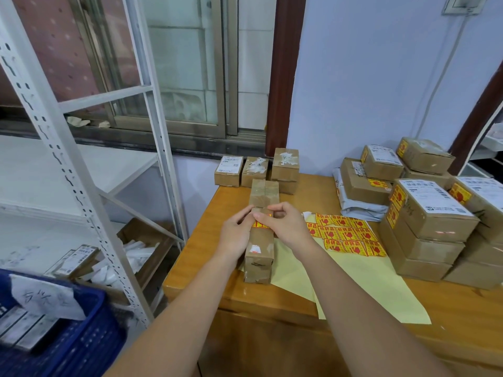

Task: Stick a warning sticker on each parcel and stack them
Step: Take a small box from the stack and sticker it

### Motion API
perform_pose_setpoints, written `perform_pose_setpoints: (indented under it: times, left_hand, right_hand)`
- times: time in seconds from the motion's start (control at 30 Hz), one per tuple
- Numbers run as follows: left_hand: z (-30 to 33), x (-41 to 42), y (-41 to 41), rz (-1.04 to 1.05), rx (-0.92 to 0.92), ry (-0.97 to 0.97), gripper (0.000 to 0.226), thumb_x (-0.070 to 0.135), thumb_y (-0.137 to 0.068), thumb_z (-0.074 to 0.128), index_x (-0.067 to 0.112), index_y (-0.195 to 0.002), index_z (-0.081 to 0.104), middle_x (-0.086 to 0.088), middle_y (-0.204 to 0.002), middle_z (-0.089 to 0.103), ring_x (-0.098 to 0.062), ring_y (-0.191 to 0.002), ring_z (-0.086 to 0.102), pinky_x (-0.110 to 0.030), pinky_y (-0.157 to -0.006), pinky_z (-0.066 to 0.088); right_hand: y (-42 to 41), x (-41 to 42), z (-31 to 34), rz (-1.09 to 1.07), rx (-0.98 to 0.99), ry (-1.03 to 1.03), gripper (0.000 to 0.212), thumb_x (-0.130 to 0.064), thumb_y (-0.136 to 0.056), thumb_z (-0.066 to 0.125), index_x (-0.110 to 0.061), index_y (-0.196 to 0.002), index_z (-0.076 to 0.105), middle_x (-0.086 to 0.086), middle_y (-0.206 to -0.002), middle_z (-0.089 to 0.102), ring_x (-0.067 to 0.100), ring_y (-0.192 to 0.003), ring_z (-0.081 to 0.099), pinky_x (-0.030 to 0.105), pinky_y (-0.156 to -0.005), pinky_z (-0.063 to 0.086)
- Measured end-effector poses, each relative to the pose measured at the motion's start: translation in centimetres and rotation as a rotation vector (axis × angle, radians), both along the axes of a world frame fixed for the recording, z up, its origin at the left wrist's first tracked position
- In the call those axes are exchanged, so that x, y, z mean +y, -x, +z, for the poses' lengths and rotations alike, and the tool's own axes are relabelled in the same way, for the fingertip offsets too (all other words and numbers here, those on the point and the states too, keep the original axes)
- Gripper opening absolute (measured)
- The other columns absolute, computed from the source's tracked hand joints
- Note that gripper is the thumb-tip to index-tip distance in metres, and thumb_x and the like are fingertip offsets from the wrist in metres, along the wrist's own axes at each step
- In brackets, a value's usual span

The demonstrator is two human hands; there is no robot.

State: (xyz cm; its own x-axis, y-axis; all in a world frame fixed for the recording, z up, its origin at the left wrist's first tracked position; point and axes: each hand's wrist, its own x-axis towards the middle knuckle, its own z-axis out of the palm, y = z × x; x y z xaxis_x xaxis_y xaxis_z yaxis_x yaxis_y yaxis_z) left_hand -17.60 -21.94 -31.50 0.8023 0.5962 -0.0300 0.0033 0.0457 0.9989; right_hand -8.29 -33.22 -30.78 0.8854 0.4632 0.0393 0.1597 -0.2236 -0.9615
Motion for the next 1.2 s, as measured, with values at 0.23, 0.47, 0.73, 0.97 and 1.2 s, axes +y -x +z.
perform_pose_setpoints:
  times: [0.23,0.47,0.73,0.97,1.2]
  left_hand:
    - [-0.2,-0.1,-0.1,0.001,-0.009,-0.025,0.034,0.032,-0.104,0.059,0.029,-0.137,0.066,0.003,-0.135,0.067,-0.014,-0.119,0.065,-0.031,-0.097,0.057]
    - [0.0,-0.4,0.1,0.001,0.001,-0.002,0.032,0.034,-0.104,0.059,0.033,-0.136,0.066,0.001,-0.13,0.069,-0.015,-0.11,0.069,-0.029,-0.085,0.06]
    - [0.3,-0.6,0.2,0.005,0.015,0.012,0.034,0.034,-0.105,0.058,0.033,-0.138,0.064,0.002,-0.129,0.07,-0.015,-0.109,0.07,-0.027,-0.079,0.06]
    - [0.5,-0.8,0.4,0.008,0.004,0.026,0.034,0.032,-0.105,0.057,0.031,-0.138,0.064,0.003,-0.128,0.07,-0.011,-0.104,0.07,-0.016,-0.065,0.055]
    - [0.3,-0.6,0.2,0.002,0.008,-0.005,0.035,0.035,-0.105,0.057,0.032,-0.139,0.064,0.004,-0.135,0.066,-0.012,-0.114,0.066,-0.017,-0.074,0.055]
  right_hand:
    - [0.0,-0.3,0.2,0.031,0.022,-0.032,0.032,-0.036,-0.087,0.078,-0.023,-0.114,0.066,-0.005,-0.112,0.063,0.011,-0.107,0.062,0.037,-0.089,0.058]
    - [-0.5,-0.4,0.6,0.055,0.143,-0.094,0.011,-0.022,-0.101,0.062,-0.02,-0.109,0.068,0.004,-0.113,0.068,0.02,-0.103,0.068,0.031,-0.071,0.057]
    - [-1.1,-0.1,0.4,0.028,0.066,-0.024,0.013,-0.027,-0.102,0.057,-0.025,-0.097,0.069,0.002,-0.106,0.071,0.022,-0.102,0.068,0.052,-0.085,0.061]
    - [-0.4,0.1,0.3,-0.024,-0.009,-0.015,0.016,-0.038,-0.099,0.059,-0.027,-0.093,0.069,-0.004,-0.098,0.072,0.017,-0.097,0.068,0.05,-0.088,0.059]
    - [-0.3,-0.9,0.5,0.076,0.093,-0.08,0.021,-0.032,-0.09,0.076,-0.023,-0.108,0.07,-0.003,-0.107,0.073,0.013,-0.102,0.07,0.045,-0.088,0.061]
